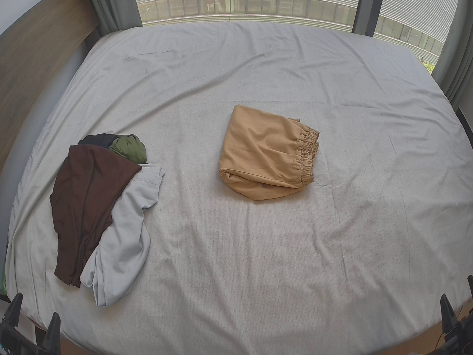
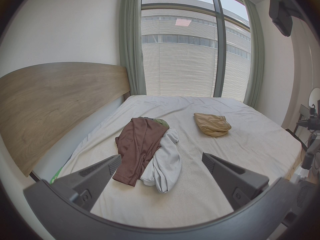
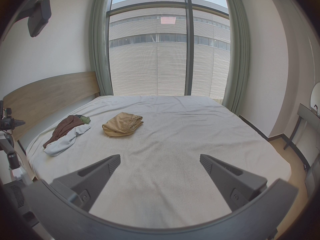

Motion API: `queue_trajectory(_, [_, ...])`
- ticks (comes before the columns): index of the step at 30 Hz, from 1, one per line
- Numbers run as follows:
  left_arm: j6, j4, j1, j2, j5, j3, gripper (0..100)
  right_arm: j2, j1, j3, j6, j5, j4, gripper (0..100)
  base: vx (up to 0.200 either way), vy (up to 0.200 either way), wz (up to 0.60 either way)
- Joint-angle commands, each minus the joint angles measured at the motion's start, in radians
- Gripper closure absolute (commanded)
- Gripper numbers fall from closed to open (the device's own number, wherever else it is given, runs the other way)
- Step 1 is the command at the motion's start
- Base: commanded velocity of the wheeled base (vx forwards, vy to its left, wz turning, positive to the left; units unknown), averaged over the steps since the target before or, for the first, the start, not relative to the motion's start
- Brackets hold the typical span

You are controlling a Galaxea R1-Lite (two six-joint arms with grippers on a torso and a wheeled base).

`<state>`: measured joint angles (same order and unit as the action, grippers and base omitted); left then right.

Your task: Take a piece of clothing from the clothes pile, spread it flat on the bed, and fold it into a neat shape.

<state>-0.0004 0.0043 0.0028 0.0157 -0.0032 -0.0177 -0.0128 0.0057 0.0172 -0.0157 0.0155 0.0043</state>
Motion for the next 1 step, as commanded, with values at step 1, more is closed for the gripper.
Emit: queue_trajectory(1, [0.0, -0.003, 0.0, -0.01, -0.001, 0.018, 0, 0.013, 0.0, -0.016, -0.001, 0.0, 0.0, 0, 0.0, 0.0, 0.0])
